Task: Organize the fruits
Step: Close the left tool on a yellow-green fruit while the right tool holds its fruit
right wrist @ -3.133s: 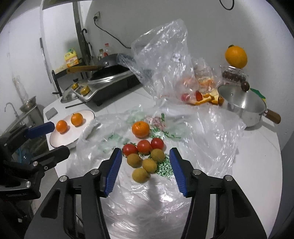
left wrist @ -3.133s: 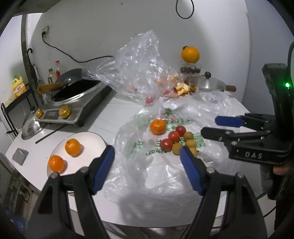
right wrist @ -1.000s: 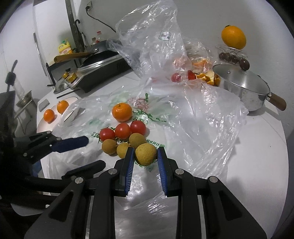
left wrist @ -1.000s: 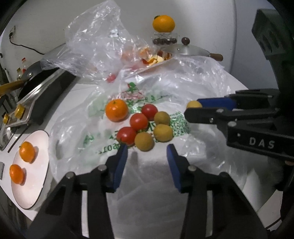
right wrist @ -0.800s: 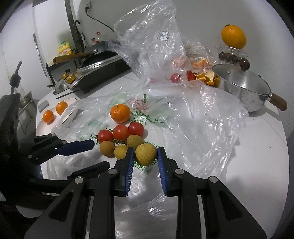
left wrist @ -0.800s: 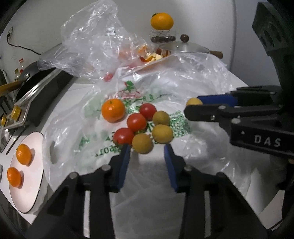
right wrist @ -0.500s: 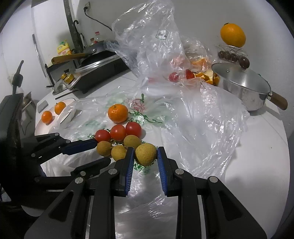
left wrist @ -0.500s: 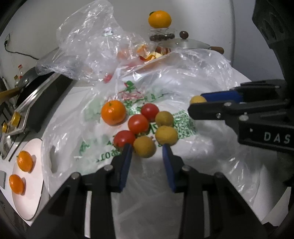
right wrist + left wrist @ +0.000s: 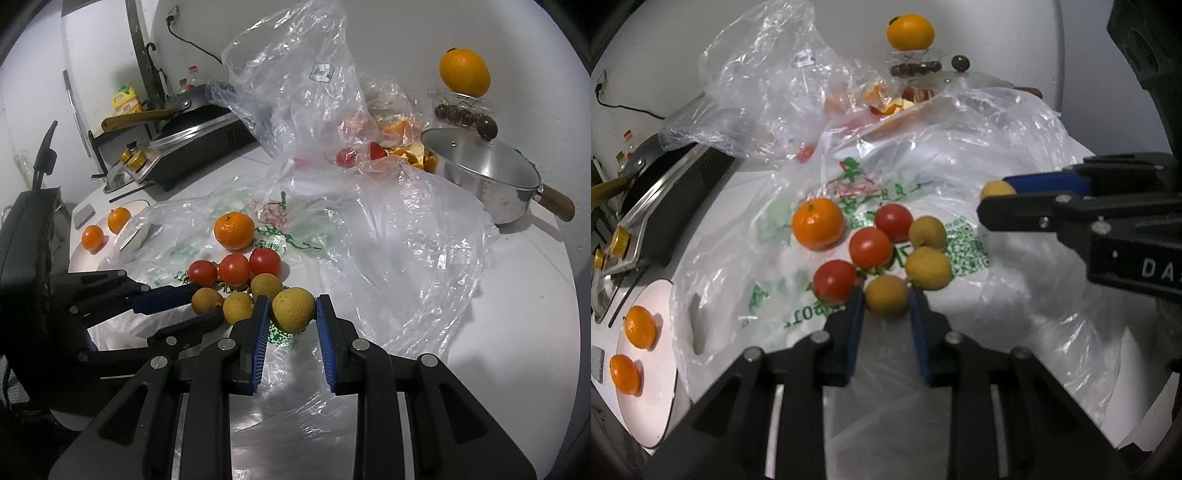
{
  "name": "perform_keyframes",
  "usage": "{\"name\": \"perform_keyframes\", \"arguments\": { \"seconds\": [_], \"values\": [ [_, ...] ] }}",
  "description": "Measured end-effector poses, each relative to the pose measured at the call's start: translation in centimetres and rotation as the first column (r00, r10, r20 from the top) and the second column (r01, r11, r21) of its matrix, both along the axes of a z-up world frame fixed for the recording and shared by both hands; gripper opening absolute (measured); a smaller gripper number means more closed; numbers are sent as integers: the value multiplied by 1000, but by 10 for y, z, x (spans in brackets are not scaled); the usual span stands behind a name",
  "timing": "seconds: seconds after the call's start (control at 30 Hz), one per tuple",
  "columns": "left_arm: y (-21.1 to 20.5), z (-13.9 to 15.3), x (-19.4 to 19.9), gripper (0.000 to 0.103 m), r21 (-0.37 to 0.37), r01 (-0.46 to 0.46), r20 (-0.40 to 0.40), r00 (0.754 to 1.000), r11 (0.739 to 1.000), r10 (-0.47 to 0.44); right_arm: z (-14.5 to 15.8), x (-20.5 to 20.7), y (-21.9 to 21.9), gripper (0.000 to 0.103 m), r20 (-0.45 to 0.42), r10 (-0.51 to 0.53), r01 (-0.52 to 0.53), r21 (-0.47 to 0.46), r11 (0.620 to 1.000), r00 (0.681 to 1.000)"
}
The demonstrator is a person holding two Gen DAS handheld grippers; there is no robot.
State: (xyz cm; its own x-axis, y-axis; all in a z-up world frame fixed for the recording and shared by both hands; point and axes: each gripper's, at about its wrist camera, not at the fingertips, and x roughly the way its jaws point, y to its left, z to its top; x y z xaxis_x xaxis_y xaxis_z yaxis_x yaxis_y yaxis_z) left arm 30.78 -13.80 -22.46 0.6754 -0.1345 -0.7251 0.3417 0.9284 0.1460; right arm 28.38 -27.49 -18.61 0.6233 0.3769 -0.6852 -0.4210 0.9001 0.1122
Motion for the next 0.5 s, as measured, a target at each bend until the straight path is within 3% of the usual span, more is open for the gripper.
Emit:
{"name": "perform_keyframes", "arguments": {
  "seconds": [0.5],
  "values": [
    [16, 29, -24, 26, -74, 2, 49, 999, 997, 2, 20, -19, 13, 27, 45, 14, -13, -19, 1000, 999]
  ]
}}
